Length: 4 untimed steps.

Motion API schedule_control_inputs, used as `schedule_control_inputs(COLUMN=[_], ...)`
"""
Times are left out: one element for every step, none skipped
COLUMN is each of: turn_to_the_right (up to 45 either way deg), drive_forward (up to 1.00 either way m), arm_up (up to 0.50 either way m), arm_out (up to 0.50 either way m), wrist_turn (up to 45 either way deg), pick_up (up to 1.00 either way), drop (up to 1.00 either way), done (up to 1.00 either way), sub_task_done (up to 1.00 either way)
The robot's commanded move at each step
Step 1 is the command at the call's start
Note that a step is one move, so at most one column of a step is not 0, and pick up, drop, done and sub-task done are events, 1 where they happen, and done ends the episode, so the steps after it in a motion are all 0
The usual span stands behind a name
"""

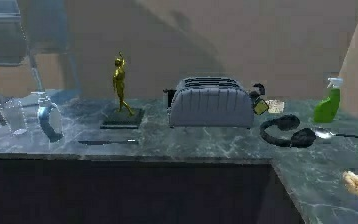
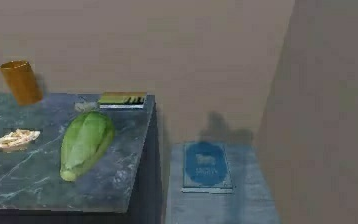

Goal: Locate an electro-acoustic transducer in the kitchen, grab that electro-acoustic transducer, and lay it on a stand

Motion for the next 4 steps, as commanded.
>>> schedule_control_inputs(turn_to_the_right=[0.0, -30.0, 0.0, 0.0], drive_forward=[0.45, 0.00, 0.00, 0.00], arm_up=[0.00, 0.00, 0.50, 0.38], arm_out=[0.00, 0.00, 0.00, 0.00], wrist_turn=[0.0, 0.0, 0.0, 0.0], pick_up=[0.00, 0.00, 0.00, 0.00], drop=[0.00, 0.00, 0.00, 0.00], done=[0.00, 0.00, 0.00, 0.00], sub_task_done=[0.00, 0.00, 0.00, 0.00])
